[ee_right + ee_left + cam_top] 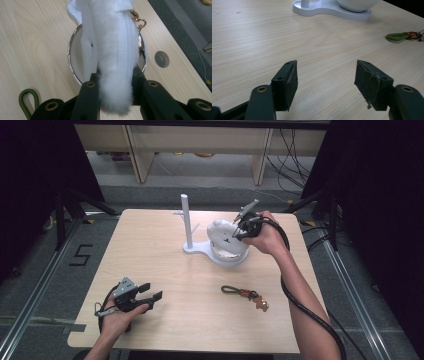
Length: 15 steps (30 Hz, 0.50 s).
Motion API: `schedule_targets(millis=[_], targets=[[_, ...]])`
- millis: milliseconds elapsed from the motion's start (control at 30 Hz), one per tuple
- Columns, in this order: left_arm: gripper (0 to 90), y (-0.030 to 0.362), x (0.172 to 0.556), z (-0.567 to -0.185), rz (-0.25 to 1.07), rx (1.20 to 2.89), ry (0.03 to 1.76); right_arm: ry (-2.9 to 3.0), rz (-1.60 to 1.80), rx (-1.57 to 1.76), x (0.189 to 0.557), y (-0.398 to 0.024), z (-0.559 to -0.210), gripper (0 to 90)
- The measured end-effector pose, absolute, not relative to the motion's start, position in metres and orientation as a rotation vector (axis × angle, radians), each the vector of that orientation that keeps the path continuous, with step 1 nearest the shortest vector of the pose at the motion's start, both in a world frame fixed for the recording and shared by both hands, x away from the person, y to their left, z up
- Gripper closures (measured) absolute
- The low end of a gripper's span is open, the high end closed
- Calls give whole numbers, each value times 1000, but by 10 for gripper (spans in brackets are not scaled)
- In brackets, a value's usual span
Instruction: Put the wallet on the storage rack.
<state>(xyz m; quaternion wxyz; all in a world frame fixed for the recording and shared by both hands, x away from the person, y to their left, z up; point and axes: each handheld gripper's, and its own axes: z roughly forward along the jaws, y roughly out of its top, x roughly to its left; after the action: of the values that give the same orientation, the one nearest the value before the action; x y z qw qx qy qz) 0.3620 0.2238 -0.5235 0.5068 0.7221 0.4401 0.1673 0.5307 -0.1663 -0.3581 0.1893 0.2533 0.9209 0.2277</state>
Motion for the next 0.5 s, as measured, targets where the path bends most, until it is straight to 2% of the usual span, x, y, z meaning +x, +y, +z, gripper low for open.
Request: schedule_targets(millis=[500], targets=[[343, 222, 361, -524, 399, 1742, 1057, 2604, 557, 814, 546, -163, -364, 749]])
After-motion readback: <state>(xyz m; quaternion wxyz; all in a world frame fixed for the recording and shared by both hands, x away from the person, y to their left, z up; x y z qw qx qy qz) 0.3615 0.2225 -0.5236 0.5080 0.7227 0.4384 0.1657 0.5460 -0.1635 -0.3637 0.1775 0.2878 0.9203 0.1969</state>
